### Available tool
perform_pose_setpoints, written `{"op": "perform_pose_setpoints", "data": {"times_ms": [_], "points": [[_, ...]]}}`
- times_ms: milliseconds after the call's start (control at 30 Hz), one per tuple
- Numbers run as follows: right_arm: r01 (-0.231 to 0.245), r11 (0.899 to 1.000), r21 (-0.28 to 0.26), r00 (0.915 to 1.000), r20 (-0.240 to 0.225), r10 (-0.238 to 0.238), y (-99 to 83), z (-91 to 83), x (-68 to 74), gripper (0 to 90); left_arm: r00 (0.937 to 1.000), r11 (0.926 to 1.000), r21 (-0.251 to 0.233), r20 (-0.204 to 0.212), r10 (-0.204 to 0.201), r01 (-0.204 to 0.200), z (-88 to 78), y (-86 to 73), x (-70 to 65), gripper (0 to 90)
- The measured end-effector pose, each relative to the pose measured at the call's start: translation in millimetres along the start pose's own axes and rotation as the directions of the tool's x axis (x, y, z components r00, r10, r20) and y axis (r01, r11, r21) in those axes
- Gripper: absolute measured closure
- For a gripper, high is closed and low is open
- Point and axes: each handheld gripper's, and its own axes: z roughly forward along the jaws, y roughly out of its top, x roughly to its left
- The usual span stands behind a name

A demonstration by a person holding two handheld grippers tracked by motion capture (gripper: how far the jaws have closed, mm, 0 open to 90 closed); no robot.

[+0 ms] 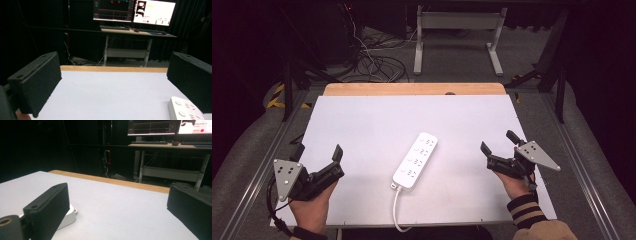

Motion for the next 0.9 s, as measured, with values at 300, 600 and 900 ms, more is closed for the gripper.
{"op": "perform_pose_setpoints", "data": {"times_ms": [300,600,900], "points": [[0.004,1.000,-0.001,1.0000,-0.001,-0.004,0.2,-1.2,0.6,4.7,1.0000,1.0000,0.006,0.007,0.001,-0.001,0.4,0.3,-0.8,0.2],[-0.001,1.000,-0.009,1.0000,-0.002,0.001,0.5,-2.0,1.1,4.9,0.9891,0.9940,0.102,0.137,-0.054,0.040,-4.8,9.1,7.1,48.5],[-0.003,1.000,-0.012,1.0000,-0.005,0.003,0.8,-2.3,0.7,5.4,0.9904,0.9954,0.089,0.130,-0.047,0.035,-8.9,11.3,9.9,89.8]]}}
